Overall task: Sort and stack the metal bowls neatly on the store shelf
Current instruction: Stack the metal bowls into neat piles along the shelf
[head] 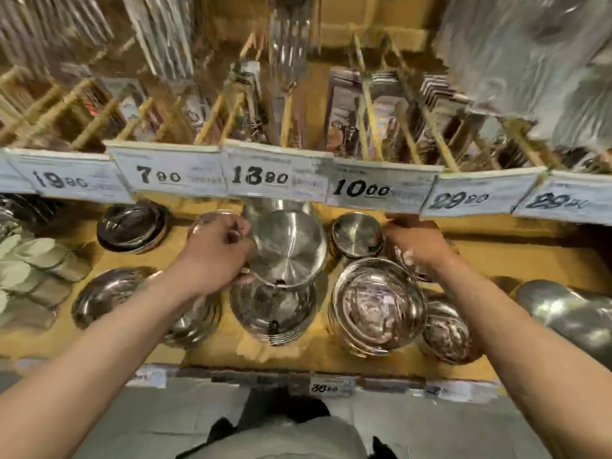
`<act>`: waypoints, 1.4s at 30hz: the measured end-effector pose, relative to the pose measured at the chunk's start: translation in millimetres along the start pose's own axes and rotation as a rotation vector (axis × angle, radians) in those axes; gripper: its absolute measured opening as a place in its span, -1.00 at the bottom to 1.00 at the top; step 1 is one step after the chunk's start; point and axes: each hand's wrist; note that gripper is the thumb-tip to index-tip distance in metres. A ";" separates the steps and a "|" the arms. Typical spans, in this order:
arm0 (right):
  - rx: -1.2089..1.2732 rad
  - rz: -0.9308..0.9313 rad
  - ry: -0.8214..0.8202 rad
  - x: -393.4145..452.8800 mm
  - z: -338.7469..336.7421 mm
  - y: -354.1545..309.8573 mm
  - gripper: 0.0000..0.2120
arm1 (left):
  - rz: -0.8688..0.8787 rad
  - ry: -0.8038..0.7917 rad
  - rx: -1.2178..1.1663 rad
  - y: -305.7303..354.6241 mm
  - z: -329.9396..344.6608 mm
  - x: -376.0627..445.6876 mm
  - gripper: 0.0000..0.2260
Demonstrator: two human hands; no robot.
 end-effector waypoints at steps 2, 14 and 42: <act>-0.014 -0.080 0.001 18.3 6.1 12.9 -0.64 | -0.018 0.030 -0.042 -0.7 9.0 -3.0 -0.81; -0.290 -0.049 -0.049 76.7 24.6 29.6 -0.78 | -0.102 0.144 -0.186 -2.7 4.6 -37.0 -0.87; 0.467 0.041 -0.238 -3.6 -19.1 -38.3 -0.92 | -0.102 0.158 -0.257 -7.5 -8.1 -42.3 -0.92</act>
Point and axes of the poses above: each hand's wrist, its own x-axis towards the middle knuckle, its own z-axis out of the palm, y = z × x, and after that the axes turned 4 degrees about -z, right-handed
